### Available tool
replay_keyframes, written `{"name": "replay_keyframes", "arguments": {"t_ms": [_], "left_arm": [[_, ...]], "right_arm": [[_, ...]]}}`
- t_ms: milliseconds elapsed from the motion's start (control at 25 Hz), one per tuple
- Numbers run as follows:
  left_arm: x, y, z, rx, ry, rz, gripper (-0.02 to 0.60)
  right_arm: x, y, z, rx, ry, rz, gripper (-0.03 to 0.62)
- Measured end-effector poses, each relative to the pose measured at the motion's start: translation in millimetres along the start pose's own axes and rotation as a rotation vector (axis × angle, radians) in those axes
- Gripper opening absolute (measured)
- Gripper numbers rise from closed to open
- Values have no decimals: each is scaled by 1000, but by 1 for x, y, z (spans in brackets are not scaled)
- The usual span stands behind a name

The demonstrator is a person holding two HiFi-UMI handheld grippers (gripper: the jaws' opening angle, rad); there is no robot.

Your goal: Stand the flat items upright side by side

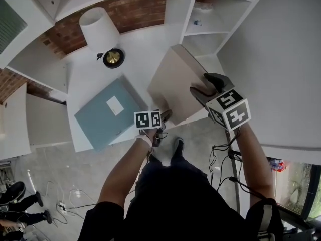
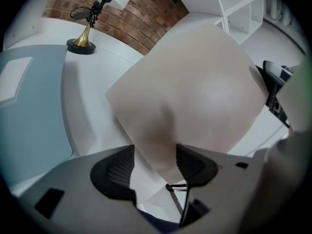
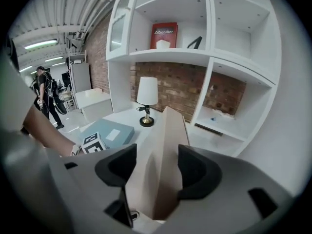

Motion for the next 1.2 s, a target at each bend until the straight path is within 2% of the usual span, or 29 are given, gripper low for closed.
{"name": "replay_keyframes", "arguments": {"t_ms": [80, 160, 360, 480, 600, 720, 920, 1000, 1120, 1200], "left_arm": [[4, 8, -4, 32, -21, 0, 264], [6, 24, -9, 77, -34, -44, 264], [-12, 85, -30, 213, -79, -311, 264], [-26, 105, -42, 232, -162, -389, 264], [-32, 107, -48, 237, -219, -389, 264], [-34, 107, -50, 246, -236, -381, 262], [-35, 107, -47, 252, -248, -369, 262], [-35, 105, -47, 254, -250, -362, 262], [-36, 103, -45, 253, -249, -355, 262], [-36, 102, -44, 253, -247, -350, 262]], "right_arm": [[-6, 6, 17, -17, 6, -7, 262], [-11, 12, 34, -41, 9, -11, 261], [-19, 21, 61, -42, 8, -52, 255], [-23, 26, 71, -47, -31, -91, 255], [-26, 34, 77, -35, -69, -141, 255], [-25, 57, 79, -33, -99, -259, 265], [25, 90, 69, -85, -263, -498, 337], [60, 78, 71, -75, -307, -481, 363], [102, 29, 85, -59, -301, -340, 365], [115, -5, 95, -60, -294, -267, 368]]}}
Point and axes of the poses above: the fingertips, and each gripper's own axes: y backward along the fingers, z to its left, x out of its underside, the point moved 4 cm from there along y, backward along the fingers, and after that the axes turned 15 degrees about z, right-handed, at the moved point
